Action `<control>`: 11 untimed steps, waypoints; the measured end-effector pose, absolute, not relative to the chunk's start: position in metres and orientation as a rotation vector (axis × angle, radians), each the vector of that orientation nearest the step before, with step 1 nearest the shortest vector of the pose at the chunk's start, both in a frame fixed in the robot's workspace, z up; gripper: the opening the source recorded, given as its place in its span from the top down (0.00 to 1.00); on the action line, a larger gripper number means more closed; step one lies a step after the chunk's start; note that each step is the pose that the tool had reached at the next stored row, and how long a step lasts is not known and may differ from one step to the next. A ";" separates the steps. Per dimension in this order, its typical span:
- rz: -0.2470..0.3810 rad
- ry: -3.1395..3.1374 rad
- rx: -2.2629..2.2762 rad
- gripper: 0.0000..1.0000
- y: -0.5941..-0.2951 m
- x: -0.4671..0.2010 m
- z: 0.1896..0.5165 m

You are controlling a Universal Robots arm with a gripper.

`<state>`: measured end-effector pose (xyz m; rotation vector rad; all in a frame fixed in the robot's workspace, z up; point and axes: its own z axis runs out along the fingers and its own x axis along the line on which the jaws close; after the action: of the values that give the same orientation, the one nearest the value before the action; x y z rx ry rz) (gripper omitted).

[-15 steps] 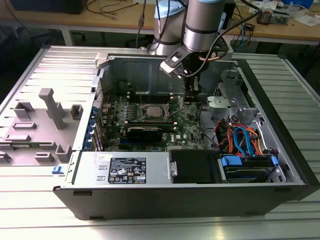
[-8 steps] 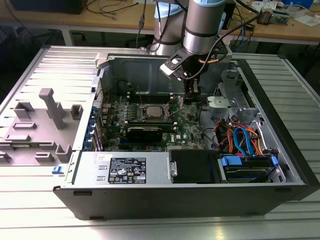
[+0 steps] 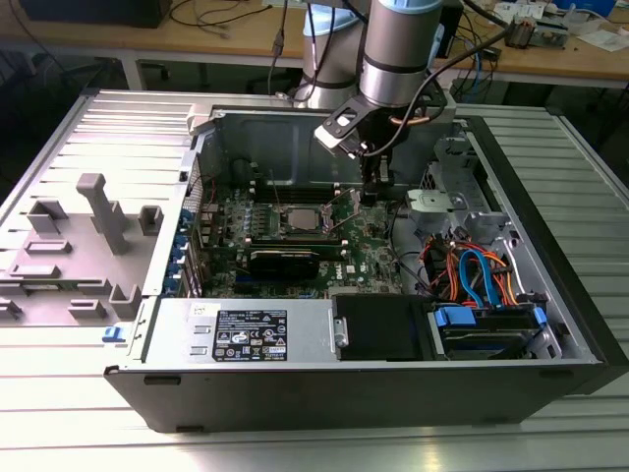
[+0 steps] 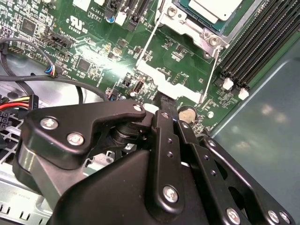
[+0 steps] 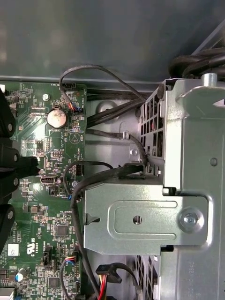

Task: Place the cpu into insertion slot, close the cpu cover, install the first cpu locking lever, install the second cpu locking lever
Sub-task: 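Close the cpu cover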

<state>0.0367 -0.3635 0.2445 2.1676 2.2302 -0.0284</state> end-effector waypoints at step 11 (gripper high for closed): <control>-0.027 2.232 2.170 0.89 -0.364 0.031 0.245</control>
<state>0.0309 -0.3635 0.2445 2.1699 2.2319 -0.0274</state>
